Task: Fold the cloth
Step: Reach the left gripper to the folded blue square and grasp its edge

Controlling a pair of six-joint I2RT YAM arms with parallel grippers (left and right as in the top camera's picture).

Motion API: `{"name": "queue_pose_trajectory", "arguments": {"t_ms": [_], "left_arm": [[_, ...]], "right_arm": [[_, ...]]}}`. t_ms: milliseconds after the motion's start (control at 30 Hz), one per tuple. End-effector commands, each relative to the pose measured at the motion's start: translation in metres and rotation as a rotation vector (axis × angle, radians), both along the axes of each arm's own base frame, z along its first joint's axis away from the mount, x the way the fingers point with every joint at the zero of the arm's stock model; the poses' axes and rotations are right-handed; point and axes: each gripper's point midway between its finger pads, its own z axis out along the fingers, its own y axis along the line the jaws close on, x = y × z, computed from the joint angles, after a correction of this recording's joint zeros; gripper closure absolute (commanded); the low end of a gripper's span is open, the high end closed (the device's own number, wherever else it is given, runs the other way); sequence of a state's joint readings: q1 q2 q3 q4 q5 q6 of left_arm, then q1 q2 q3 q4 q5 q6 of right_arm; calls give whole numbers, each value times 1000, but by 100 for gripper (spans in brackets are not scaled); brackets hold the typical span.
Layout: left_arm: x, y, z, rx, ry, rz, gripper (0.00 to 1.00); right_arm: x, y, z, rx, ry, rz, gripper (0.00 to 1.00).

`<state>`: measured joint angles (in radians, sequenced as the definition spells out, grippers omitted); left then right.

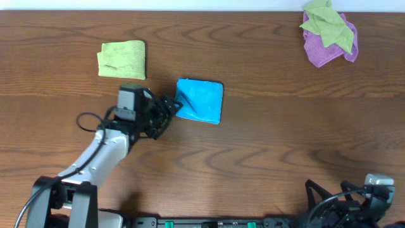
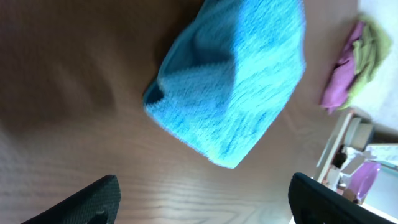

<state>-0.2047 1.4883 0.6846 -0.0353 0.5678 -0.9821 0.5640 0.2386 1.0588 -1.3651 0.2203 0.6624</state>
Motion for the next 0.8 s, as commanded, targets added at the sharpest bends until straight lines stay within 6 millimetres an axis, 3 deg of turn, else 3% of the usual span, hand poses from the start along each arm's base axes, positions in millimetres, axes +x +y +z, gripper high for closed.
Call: {"name": "queue_pose_trajectory", "arguments": {"t_ms": [0,367,633,767], "left_arm": [[-2,-3,-13,20,33,67,11],[18,-23,-43,-18,47,132,11],[28,-23,-57,-24,46,180,12],[30,-29,-70,-18,43,173,24]], "right_arm": [[2,-2,-2,27,15,-41,1],[1,0,-2,37,17,-32,1],[1,0,-2,37,16,-32,1],[1,0,-2,37,17,-32,1]]}}
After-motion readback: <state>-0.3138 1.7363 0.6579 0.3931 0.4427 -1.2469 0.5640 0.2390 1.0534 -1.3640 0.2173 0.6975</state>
